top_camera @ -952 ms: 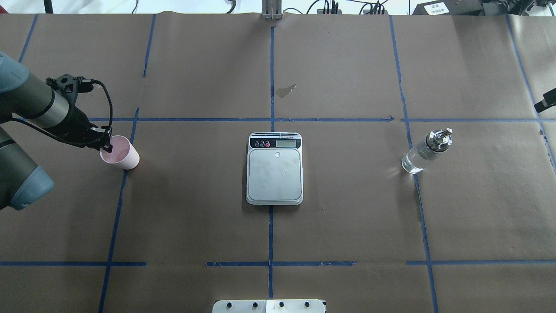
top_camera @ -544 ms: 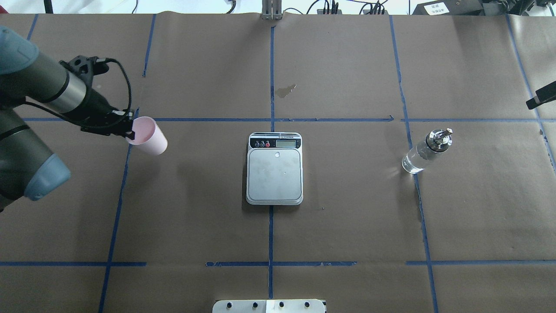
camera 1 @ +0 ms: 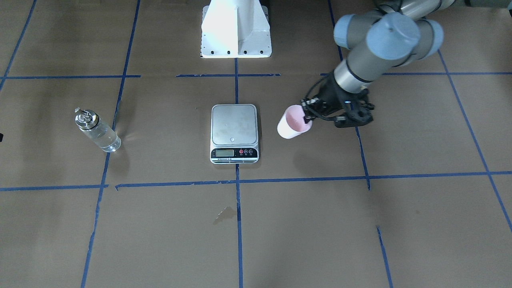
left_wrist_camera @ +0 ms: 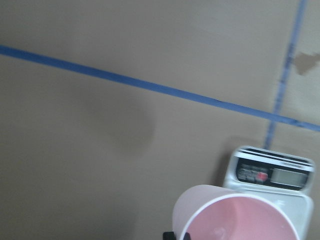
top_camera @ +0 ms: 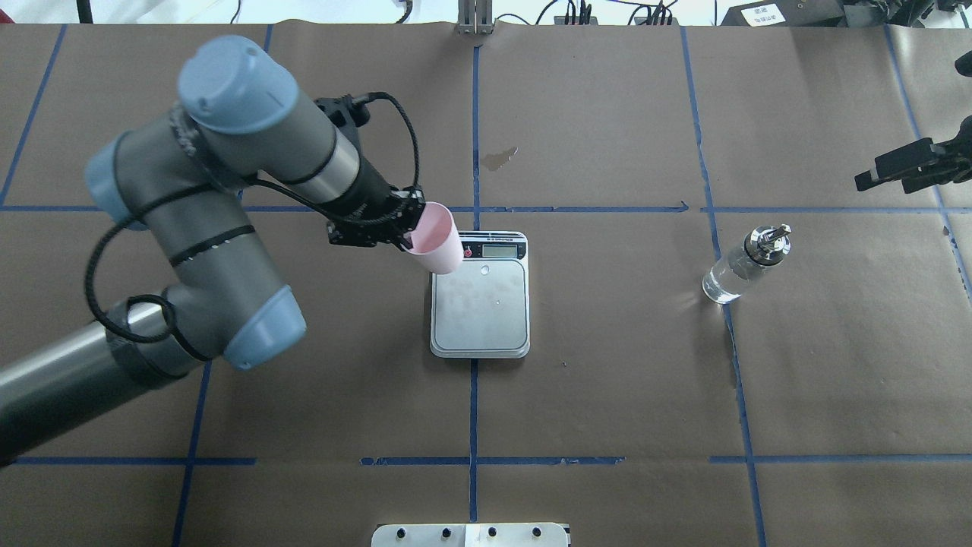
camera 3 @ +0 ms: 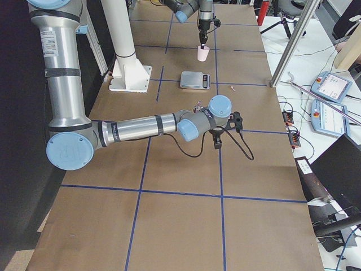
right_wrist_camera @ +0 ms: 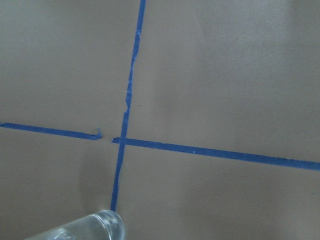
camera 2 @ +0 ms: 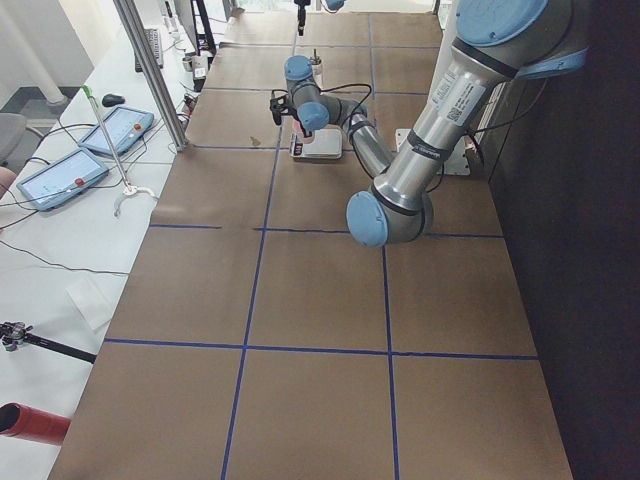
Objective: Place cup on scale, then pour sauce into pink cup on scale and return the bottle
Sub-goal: 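Carry the pink cup with the left gripper onto the scale, then release the cup and withdraw the left arm while the right gripper reaches the bottle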
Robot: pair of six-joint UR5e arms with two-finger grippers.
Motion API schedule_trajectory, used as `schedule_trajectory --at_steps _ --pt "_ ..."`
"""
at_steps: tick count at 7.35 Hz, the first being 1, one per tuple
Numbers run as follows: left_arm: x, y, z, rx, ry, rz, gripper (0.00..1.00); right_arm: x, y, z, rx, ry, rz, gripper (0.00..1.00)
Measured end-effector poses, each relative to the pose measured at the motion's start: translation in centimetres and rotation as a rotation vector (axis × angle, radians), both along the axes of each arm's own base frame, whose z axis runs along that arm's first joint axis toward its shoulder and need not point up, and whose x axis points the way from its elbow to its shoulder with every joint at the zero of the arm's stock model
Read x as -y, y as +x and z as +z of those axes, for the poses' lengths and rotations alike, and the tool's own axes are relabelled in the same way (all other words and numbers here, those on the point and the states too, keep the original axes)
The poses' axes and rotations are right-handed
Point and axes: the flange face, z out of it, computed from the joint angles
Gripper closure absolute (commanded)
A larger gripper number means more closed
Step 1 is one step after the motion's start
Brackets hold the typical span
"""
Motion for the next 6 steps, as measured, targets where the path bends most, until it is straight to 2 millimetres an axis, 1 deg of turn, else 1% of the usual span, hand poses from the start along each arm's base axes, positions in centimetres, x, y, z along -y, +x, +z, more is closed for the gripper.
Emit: schedule_trajectory --at_steps 1,2,3,4,5,6 --pt "-1.1 2.6 -0.5 0.021 0.008 -0.016 1.0 -1.1 -0.5 -0.2 0.039 0.002 0.02 0.0" --pt "-1.8 4.4 -0.2 0.042 0.012 -0.022 1.0 -1.9 -0.8 -0.3 0.063 0.005 0.024 0.0" --pt "-2.5 5.6 0.0 0.055 0.013 -0.018 1.0 -2.7 -0.9 -0.4 0.074 0.005 0.023 0.0" --pt "-3.1 6.3 -0.1 0.057 0.015 -0.009 0.71 -3.8 -0.9 -0.8 0.084 -0.005 0.025 0.0" --pt "-3.6 6.8 -0.4 0.053 0.018 -0.001 0.4 -5.0 -1.1 -1.7 0.097 -0.025 0.028 0.0" --pt "-3.9 6.9 -0.6 0.048 0.022 0.004 0.26 -6.3 -1.6 -2.5 0.107 -0.045 0.022 0.0"
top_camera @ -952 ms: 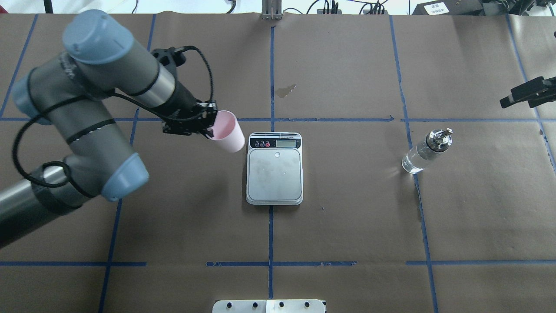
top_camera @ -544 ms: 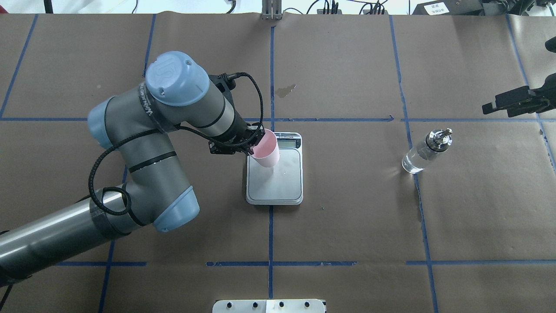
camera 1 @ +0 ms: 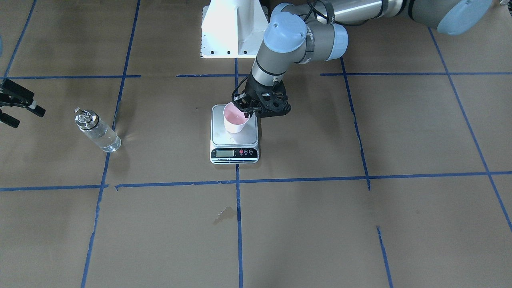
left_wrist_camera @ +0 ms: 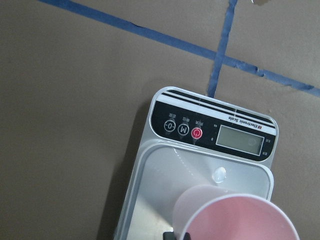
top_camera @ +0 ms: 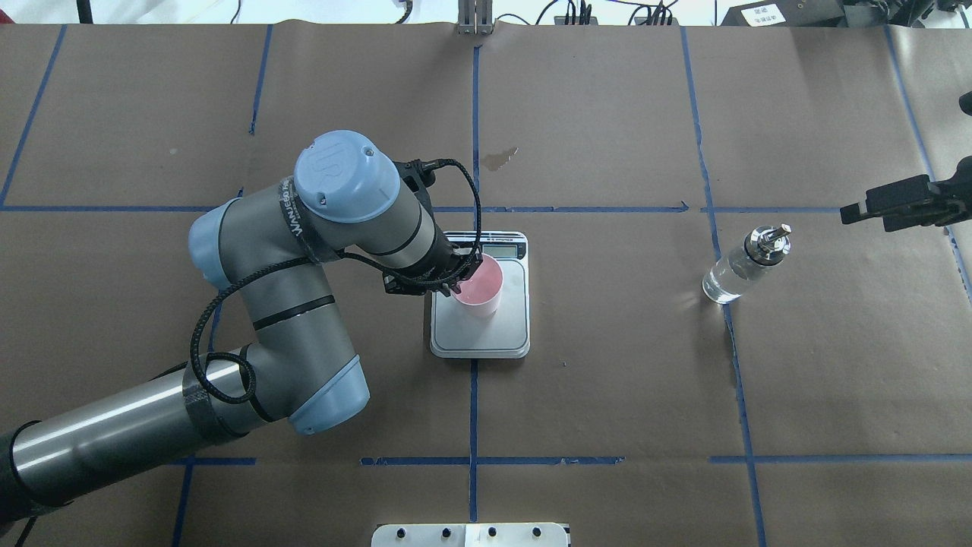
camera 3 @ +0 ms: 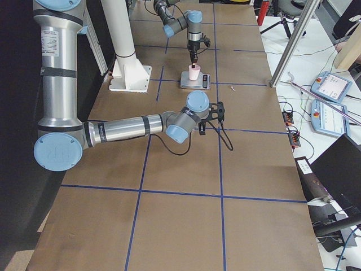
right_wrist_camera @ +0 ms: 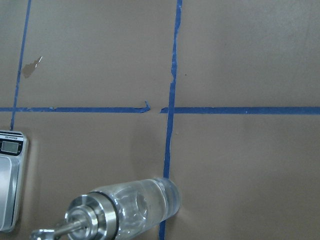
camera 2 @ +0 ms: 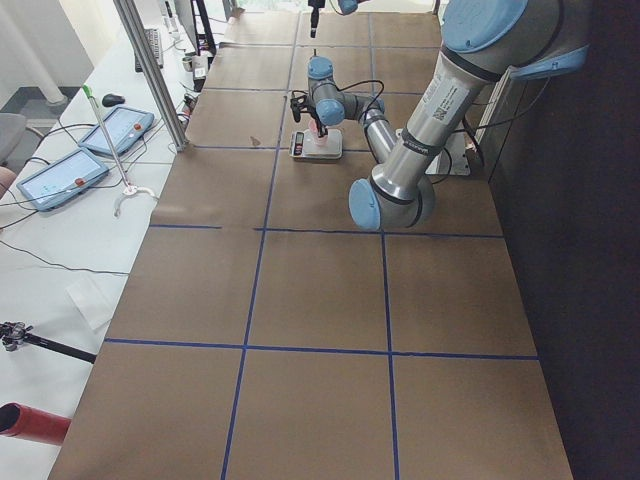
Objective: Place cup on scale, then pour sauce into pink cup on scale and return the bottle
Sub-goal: 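Release the cup and withdraw the left arm while the right gripper reaches the bottle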
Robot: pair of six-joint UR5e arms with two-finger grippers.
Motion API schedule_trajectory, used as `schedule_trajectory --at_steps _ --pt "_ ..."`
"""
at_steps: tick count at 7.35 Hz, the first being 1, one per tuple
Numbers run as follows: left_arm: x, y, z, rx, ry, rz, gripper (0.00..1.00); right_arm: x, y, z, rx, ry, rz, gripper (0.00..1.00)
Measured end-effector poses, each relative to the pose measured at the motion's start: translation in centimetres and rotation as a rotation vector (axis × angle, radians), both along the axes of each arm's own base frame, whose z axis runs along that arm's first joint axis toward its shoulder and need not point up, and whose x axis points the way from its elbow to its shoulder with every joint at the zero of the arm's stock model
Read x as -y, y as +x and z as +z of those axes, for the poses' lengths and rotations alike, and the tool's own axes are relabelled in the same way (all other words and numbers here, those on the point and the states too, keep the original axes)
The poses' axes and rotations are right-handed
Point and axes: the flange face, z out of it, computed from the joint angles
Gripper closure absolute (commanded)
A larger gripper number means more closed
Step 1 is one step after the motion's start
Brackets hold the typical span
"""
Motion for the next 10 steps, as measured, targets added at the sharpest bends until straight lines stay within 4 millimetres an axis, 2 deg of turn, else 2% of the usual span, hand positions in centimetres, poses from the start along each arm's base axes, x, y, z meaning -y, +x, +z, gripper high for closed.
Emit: schedule_trajectory --at_steps 1,2,3,4,5,6,7,9,10 --pt "-0.2 -0.3 -0.5 -0.014 0.01 0.003 0.23 -1.4 -0.6 -0.3 0.005 -0.019 -0.013 0.0" --pt "-0.8 -1.3 -1.9 -0.046 0.03 0.003 0.23 -2.8 -1.2 -0.5 0.005 -0.038 -0.028 0.0" --pt "-0.9 -3.4 -3.7 -0.089 0.056 -0.01 0.23 -4.0 -2.0 -1.0 0.008 -0.053 -0.043 0.0" --pt "0.2 -6.8 -5.4 -0.129 0.08 -0.043 0.23 -5.0 -2.6 -1.5 0.012 -0.063 -0.057 0.0" --pt "2.5 -11.2 -5.9 -0.151 0.11 -0.087 0.23 -6.0 -3.4 -2.2 0.009 -0.056 -0.066 0.0" --pt "5.3 -16.4 -5.1 -0.146 0.164 -0.117 0.23 -6.7 -5.1 -2.9 -0.009 -0.03 -0.066 0.0" --pt "7.5 -21.7 -3.3 -0.125 0.233 -0.126 0.23 -7.4 -7.6 -3.5 -0.04 -0.002 -0.048 0.0" --pt "10.3 -32.1 1.9 -0.058 0.38 -0.109 0.22 -8.4 -14.1 -4.6 -0.116 0.051 0.094 0.0" --pt "10.7 -36.0 5.3 -0.004 0.446 -0.089 0.21 -9.1 -16.7 -4.7 -0.154 0.095 0.171 0.0"
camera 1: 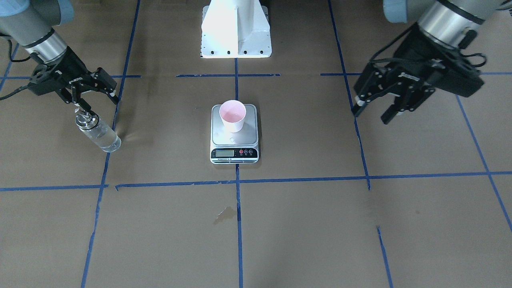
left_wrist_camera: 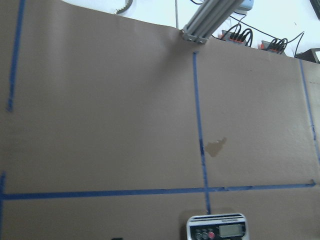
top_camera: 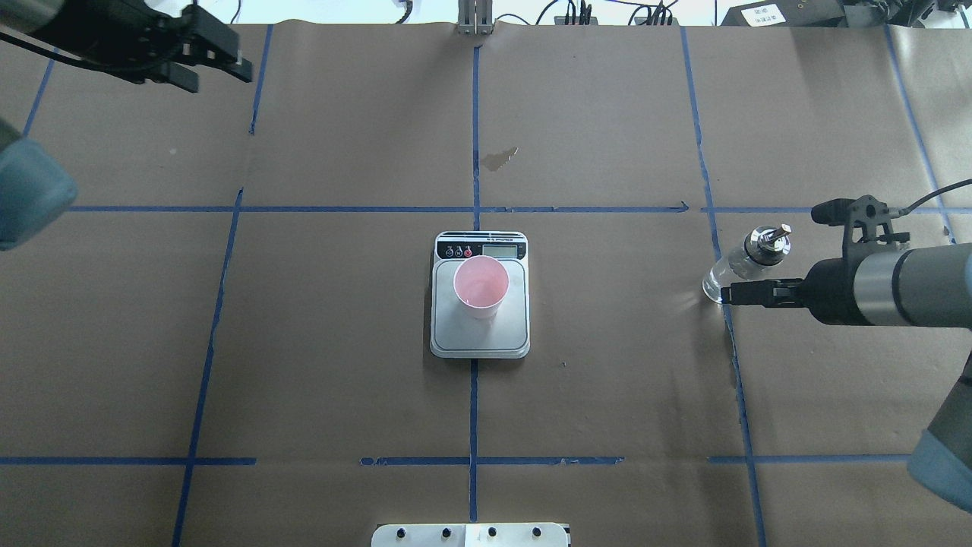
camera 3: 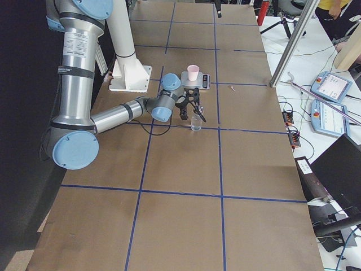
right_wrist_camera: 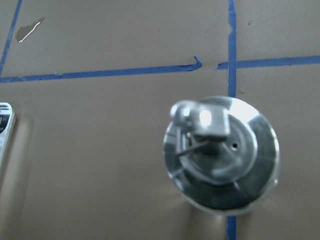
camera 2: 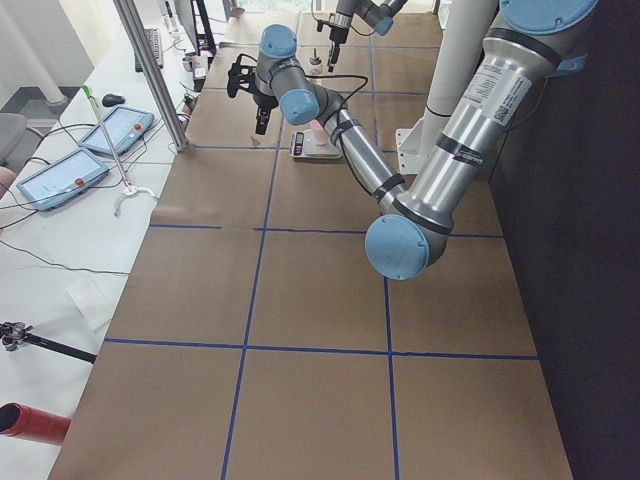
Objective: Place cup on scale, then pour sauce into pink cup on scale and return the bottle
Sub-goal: 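Release the cup and withdraw the left arm while the right gripper reaches the bottle, then grasp the glass sauce bottle with the right gripper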
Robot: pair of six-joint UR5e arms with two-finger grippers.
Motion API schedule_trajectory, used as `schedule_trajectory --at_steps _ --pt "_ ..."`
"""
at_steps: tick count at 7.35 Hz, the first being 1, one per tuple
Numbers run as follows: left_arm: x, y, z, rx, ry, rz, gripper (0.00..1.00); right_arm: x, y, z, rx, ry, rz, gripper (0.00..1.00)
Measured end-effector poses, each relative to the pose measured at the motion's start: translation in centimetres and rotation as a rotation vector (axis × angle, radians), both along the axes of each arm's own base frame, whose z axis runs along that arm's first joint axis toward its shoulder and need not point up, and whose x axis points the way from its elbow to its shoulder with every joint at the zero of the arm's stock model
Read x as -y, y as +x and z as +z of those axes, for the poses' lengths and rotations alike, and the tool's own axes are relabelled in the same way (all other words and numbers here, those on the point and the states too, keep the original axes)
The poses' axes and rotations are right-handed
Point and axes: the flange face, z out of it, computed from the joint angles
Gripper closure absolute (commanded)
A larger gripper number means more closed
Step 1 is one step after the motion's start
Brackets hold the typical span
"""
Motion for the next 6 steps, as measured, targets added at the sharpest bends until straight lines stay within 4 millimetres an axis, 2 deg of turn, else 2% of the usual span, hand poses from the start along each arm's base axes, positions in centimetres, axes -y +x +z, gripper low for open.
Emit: schedule_trajectory --at_steps 1,2,4,6 --pt "0.3 -3.3 3.5 0.065 0.053 0.009 0.21 -0.5 -1.5 0.0 -0.03 0.044 0.065 0.0" --pt "0.5 -5.3 5.9 0.11 0.086 0.018 0.21 -0.7 -2.1 0.2 -0.059 0.082 0.128 0.0" --pt "0.6 -6.5 7.7 0.142 0.105 0.029 0.21 -1.3 -2.2 1.5 -0.118 0.127 0.207 0.0" --pt "0.9 -6.7 8.3 0.158 0.119 0.04 0.21 -3.3 -3.5 2.7 -0.176 0.189 0.25 0.0"
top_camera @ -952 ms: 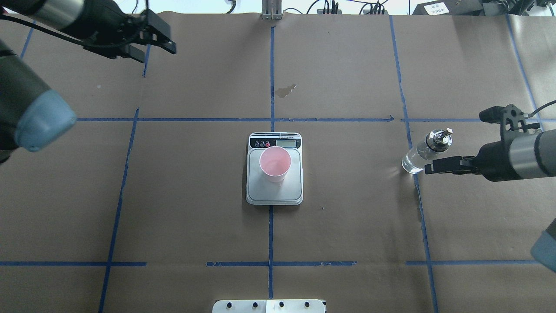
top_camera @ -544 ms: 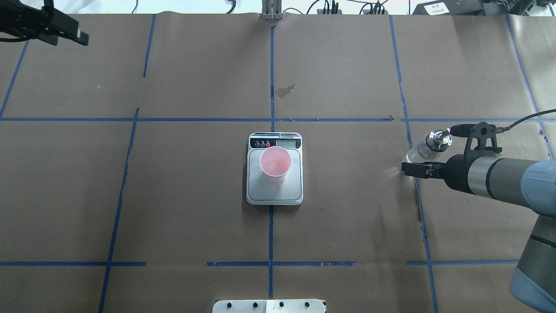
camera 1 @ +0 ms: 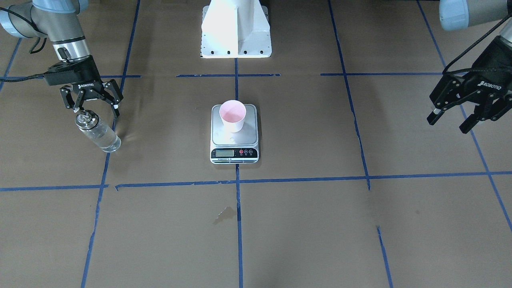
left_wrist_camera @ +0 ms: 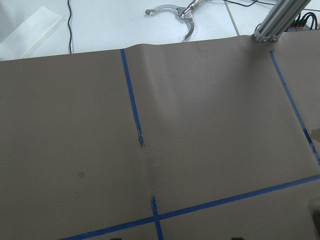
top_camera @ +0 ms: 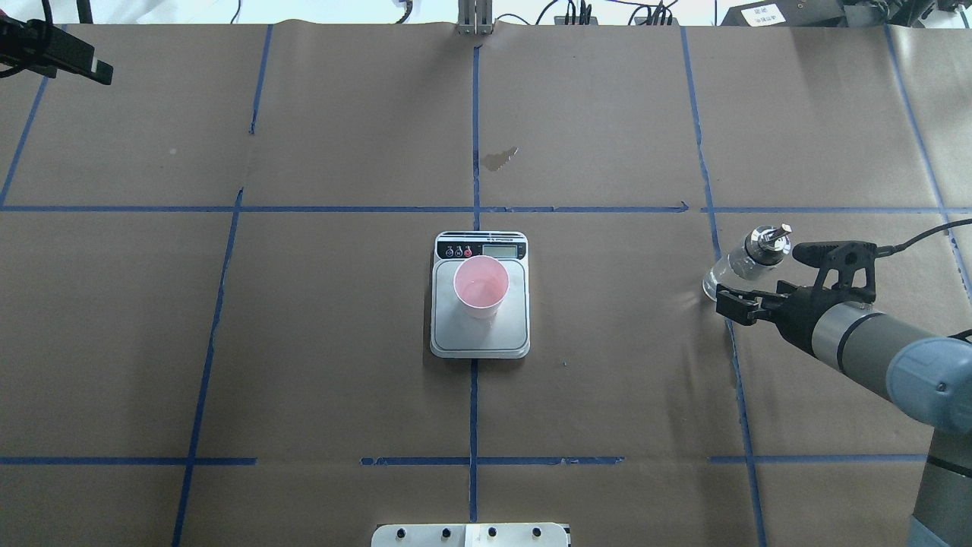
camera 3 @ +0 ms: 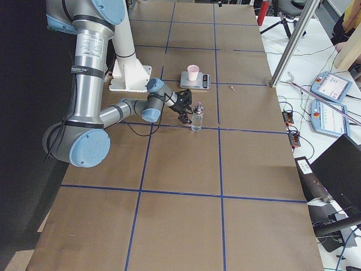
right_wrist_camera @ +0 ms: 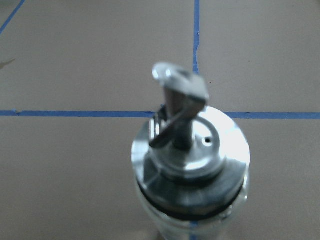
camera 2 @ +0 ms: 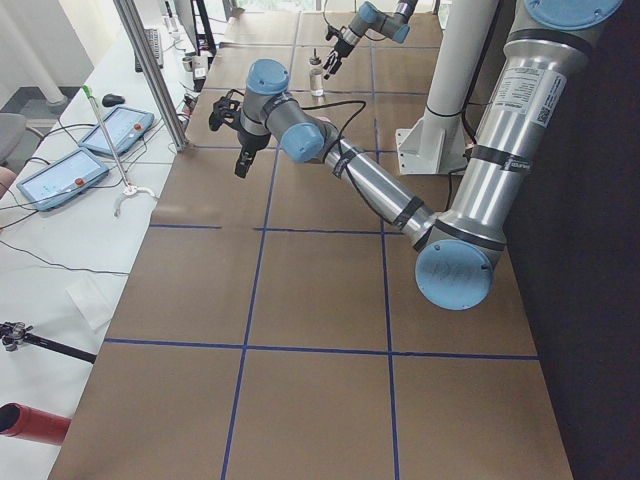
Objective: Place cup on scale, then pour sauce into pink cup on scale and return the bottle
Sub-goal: 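Grasp the glass sauce bottle with the right gripper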
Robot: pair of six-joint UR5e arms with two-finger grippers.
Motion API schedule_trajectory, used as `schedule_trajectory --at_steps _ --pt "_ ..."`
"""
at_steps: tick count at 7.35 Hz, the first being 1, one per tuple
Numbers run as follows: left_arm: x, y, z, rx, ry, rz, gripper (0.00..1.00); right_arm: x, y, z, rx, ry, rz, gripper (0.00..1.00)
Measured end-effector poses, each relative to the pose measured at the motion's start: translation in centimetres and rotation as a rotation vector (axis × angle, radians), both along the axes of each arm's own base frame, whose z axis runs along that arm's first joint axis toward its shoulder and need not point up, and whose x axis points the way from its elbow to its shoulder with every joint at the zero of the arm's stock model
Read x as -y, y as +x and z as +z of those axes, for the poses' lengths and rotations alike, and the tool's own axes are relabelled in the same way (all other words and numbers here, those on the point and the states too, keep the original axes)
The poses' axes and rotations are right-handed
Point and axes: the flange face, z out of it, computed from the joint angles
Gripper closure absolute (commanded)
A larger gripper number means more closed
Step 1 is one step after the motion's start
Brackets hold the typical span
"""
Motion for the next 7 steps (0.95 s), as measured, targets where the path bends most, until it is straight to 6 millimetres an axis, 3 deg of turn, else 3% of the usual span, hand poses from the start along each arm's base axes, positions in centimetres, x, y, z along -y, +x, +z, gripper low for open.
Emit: schedule_trajectory --at_steps 4,7 --pt "0.1 -0.4 0.2 0.01 0.007 0.003 0.2 -1.6 -1.4 2.6 -0.071 0.096 0.145 0.0" --pt "0.2 -0.6 0.2 0.011 0.005 -0.002 0.2 -3.3 -3.1 5.0 -0.012 0.2 0.297 0.0"
